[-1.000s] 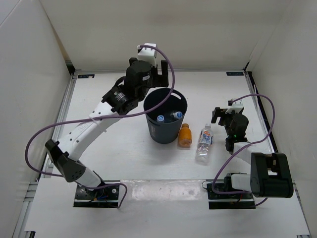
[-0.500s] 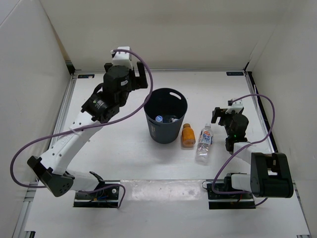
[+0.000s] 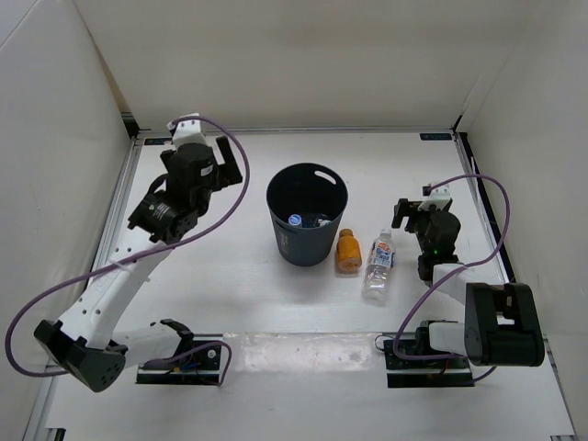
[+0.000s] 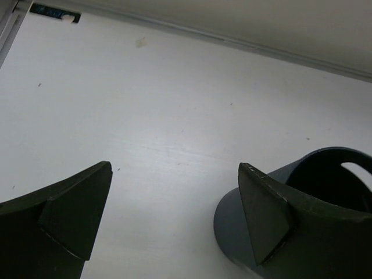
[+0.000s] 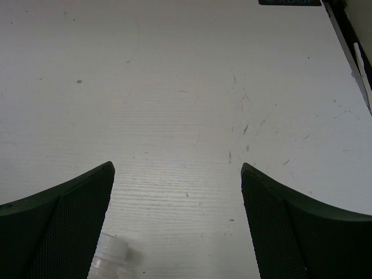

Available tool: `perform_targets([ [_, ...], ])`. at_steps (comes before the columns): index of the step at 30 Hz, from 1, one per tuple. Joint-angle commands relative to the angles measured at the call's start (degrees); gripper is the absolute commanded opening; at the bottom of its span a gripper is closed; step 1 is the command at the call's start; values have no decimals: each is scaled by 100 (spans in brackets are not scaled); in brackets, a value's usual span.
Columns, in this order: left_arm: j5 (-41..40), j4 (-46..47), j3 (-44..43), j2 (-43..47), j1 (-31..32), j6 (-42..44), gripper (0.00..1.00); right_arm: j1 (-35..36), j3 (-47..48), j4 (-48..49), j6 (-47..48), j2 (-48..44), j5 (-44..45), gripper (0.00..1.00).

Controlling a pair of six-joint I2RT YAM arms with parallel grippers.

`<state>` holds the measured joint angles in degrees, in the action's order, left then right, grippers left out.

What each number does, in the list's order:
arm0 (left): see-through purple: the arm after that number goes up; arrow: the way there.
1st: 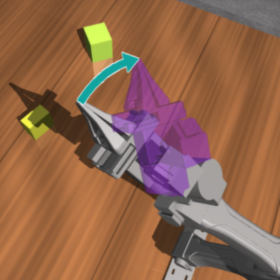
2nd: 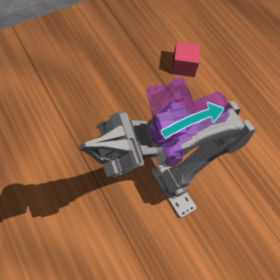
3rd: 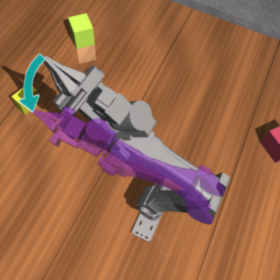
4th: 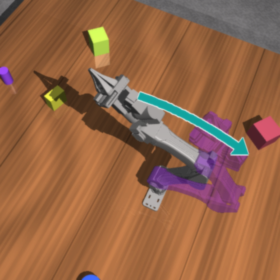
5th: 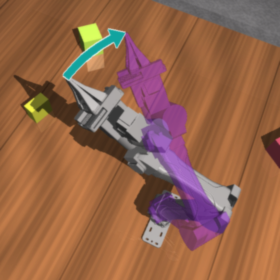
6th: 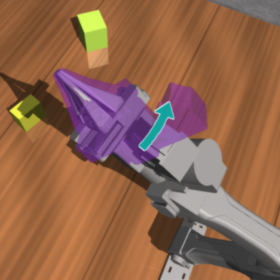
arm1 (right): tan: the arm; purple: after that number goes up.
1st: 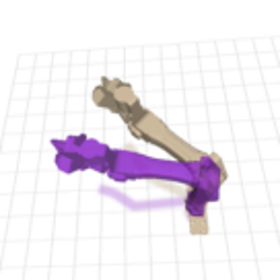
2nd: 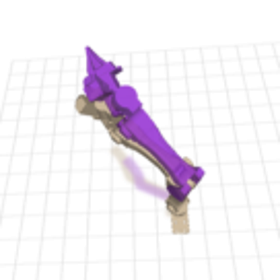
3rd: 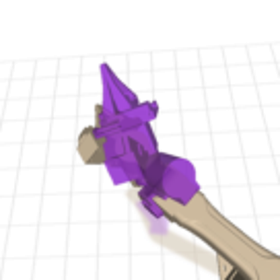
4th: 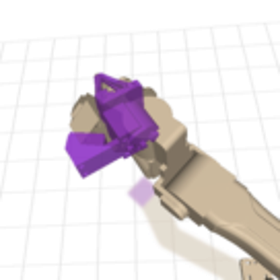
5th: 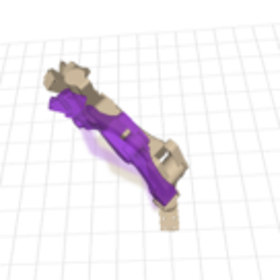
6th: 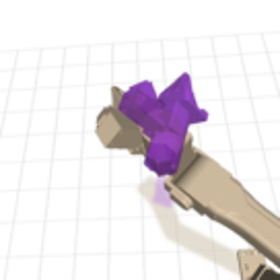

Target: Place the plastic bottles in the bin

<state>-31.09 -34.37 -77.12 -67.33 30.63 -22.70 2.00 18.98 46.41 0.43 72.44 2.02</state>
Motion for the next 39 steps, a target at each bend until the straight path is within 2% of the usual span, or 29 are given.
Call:
perform_targets([
  [1, -64, -596, 398, 422, -329, -559, 100, 186, 123, 236, 36, -73, 394, 90],
  [3, -38, -720, 836, 649, -461, -955, 100, 187, 123, 237, 36, -64, 387, 90],
  [8, 313, -896, 1620, 1327, -1243, -1832, 100, 117, 167, 202, 10, -55, 308, 90],
  [13, 420, -1141, 2253, 1819, -1604, -2212, 100, 55, 176, 184, 45, -81, 124, 90],
  [15, 420, -1300, 2342, 1977, -1674, -2230, 100, 2, 507, -227, 28, -256, -17, 90],
  [16, 411, -1361, 2386, 2065, -1692, -2248, 100, -24, 640, -1143, 89, -449, -148, 90],
  [17, 402, -1362, 2403, 2110, -1710, -2230, 100, -16, 798, -1483, 89, -607, -141, 90],
  [18, 385, -1449, 2430, 2206, -1701, -2213, 100, 54, 1383, -1869, 342, -652, -445, 90],
  [19, 358, -1493, 2473, 2241, -1710, -2213, 100, 98, 1641, -2865, 918, -722, -848, 90],
  [20, 349, -1528, 2526, 2372, -1710, -2213, 100, 116, 2505, -3980, 1516, -706, -1366, 90],
  [21, 315, -1555, 2535, 2400, -1710, -2204, 100, 151, 2810, -4495, 1826, -636, -1623, 90],
  [22, 314, -1564, 2588, 2452, -1727, -2195, 100, 195, 3100, -5606, 2256, -461, -2035, 90],
  [23, 297, -1573, 2640, 2505, -1727, -2195, 100, 230, 3399, -6487, 2217, -207, -2083, 90],
  [24, 297, -1573, 2693, 2549, -1736, -2195, 100, 248, 4185, -7209, 2120, 91, -2022, 90],
  [25, 305, -1564, 2737, 2567, -1745, -2195, 100, 222, 4427, -7826, 1641, 207, -2056, 90],
  [26, 314, -1555, 2755, 2576, -1745, -2178, 100, 126, 5091, -8284, 1497, 478, -2109, 90],
  [27, 314, -1538, 2790, 2567, -1771, -2177, 100, 56, 5185, -8454, 1356, 707, -2144, 90],
  [28, 323, -1555, 2799, 2550, -1780, -2169, 100, -110, 5203, -8586, 833, 779, -2240, 90],
  [29, 340, -1529, 2808, 2523, -1789, -2151, 100, -425, 5099, -8570, 688, 806, -2641, 90],
  [32, 349, -1502, 2791, 2418, -1815, -2090, 100, -868, 4852, -8298, 213, 570, -2699, 90],
  [36, 411, -1485, 2755, 2295, -1877, -2046, 100, -666, 4878, -8613, 677, 552, -2216, 90],
  [39, 463, -1503, 2895, 2312, -1929, -2133, 100, -254, 4948, -9174, 1556, 473, -2320, 90],
])
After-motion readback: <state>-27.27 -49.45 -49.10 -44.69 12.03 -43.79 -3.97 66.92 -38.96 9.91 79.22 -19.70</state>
